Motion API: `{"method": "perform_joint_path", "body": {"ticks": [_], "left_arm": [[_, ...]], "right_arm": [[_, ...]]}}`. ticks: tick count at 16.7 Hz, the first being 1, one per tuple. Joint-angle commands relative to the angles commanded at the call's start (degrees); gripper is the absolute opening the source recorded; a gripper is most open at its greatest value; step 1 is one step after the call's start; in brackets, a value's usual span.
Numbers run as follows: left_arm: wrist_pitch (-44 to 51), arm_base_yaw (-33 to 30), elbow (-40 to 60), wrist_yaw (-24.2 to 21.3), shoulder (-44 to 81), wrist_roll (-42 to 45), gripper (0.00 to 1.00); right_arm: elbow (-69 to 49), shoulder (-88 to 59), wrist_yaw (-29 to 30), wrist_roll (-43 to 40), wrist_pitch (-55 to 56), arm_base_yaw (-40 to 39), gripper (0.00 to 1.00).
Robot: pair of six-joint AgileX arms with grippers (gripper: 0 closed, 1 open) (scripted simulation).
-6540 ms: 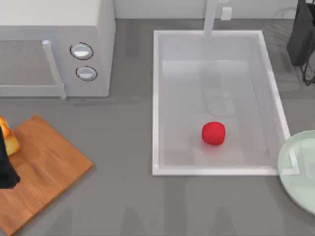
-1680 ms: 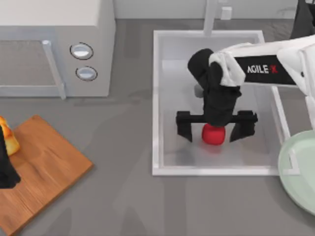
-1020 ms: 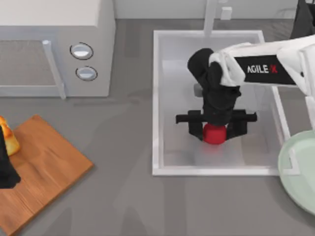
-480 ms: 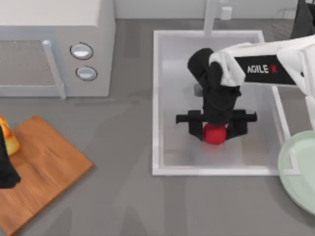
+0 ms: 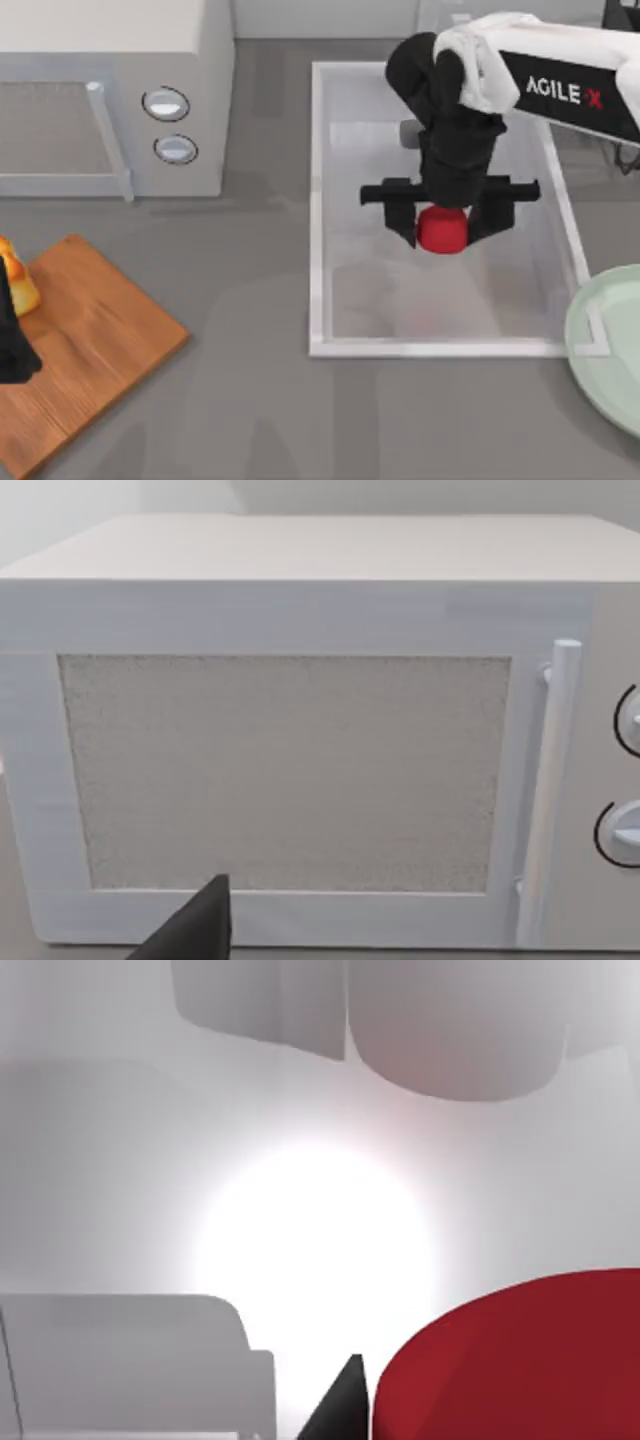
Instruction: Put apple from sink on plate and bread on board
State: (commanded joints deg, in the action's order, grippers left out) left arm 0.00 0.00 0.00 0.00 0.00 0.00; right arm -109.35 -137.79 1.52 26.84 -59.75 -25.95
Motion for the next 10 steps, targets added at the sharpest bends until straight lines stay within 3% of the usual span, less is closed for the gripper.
{"method": "perform_joint_path", "body": {"ticks": [10], "left_arm": [[0.0,0.0,0.0,0.0,0.0,0.0,1.0]], "right_arm": [[-1.09,4.45,0.01,-0.96,-2.68,0.99,0.0]]}}
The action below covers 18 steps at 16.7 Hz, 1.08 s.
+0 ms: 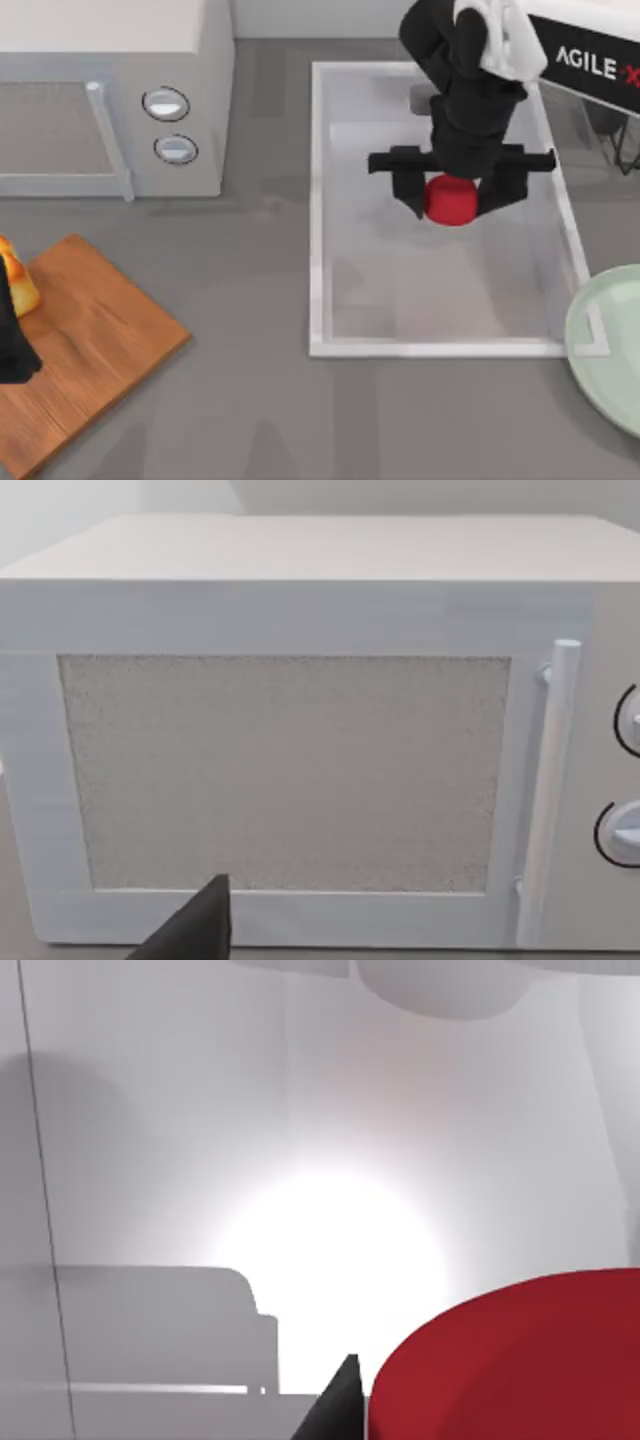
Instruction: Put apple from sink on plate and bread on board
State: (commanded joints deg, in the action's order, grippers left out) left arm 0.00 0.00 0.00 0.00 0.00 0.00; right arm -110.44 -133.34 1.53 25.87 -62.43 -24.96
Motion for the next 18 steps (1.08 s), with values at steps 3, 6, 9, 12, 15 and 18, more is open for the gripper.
{"method": "perform_joint_path", "body": {"ticks": [3,6,9,12,15,18], "left_arm": [[0.0,0.0,0.0,0.0,0.0,0.0,1.0],[0.0,0.0,0.0,0.0,0.0,0.0,1.0],[0.0,0.0,0.0,0.0,0.0,0.0,1.0],[0.0,0.0,0.0,0.0,0.0,0.0,1.0],[0.0,0.0,0.0,0.0,0.0,0.0,1.0],[0.0,0.0,0.0,0.0,0.0,0.0,1.0]], "right_arm": [[3.13,4.81,-0.07,-2.27,-0.47,2.23,0.0],[8.42,10.93,-0.26,-5.44,-1.19,5.35,0.0],[15.05,17.76,-0.5,-9.15,-2.08,9.01,0.0],[22.2,24.71,-0.78,-13.02,-3.08,12.83,0.0],[29.07,31.19,-1.06,-16.68,-4.08,16.44,0.0],[34.93,36.61,-1.3,-19.76,-4.96,19.48,0.0]]}}
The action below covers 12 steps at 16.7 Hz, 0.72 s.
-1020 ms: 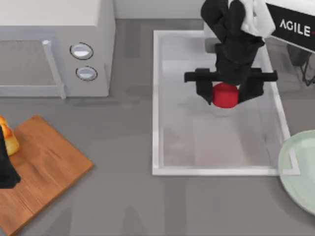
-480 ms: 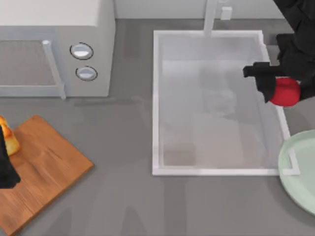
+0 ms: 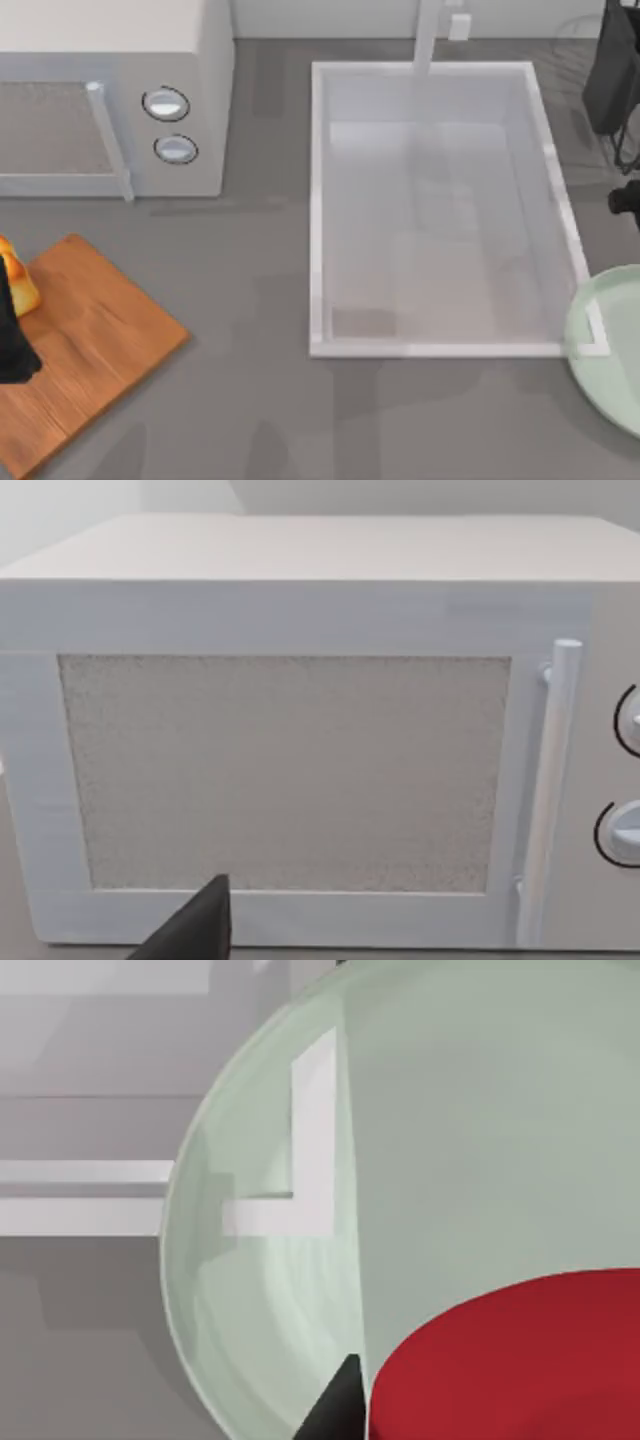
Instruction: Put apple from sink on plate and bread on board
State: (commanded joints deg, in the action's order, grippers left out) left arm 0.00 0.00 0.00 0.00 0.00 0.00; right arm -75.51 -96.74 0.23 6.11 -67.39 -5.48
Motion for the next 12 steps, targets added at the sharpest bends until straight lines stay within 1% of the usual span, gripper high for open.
{"method": "perform_joint_path", "body": {"ticks": [4,10,12], "left_arm": [[0.0,0.0,0.0,0.0,0.0,0.0,1.0],[0.0,0.0,0.0,0.0,0.0,0.0,1.0],[0.0,0.0,0.0,0.0,0.0,0.0,1.0]], "right_arm": [[4.94,4.53,-0.2,-2.58,-0.78,2.55,0.0],[5.72,5.24,-0.23,-2.99,-0.91,2.95,0.0],[5.72,5.24,-0.23,-2.99,-0.91,2.95,0.15]]}}
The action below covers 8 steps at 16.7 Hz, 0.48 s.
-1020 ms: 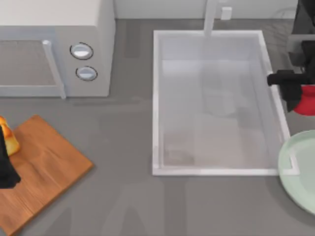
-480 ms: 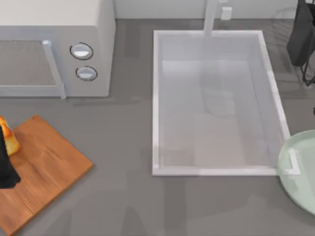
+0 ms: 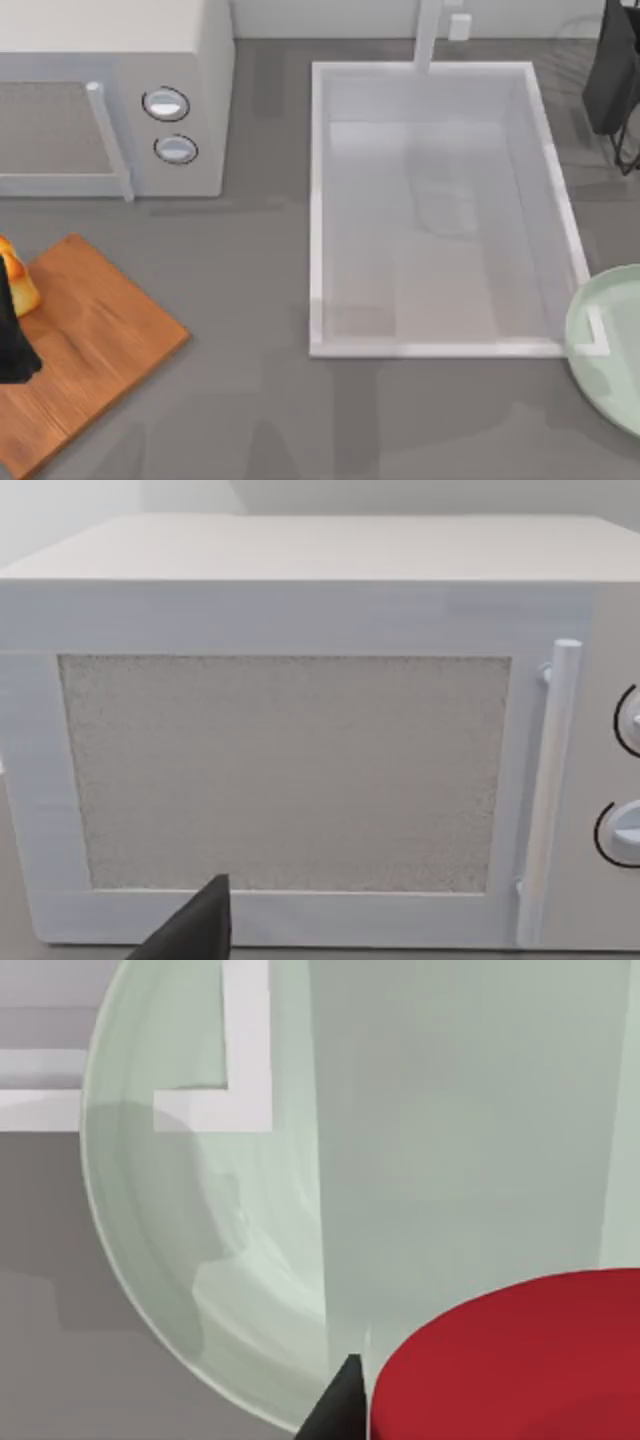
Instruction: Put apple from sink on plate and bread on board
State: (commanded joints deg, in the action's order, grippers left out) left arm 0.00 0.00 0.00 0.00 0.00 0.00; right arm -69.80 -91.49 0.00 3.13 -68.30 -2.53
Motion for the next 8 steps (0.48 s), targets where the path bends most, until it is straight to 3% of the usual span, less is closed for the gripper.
{"method": "perform_joint_path", "body": {"ticks": [8], "left_arm": [[0.0,0.0,0.0,0.0,0.0,0.0,1.0]], "right_arm": [[0.0,0.0,0.0,0.0,0.0,0.0,0.75]]}}
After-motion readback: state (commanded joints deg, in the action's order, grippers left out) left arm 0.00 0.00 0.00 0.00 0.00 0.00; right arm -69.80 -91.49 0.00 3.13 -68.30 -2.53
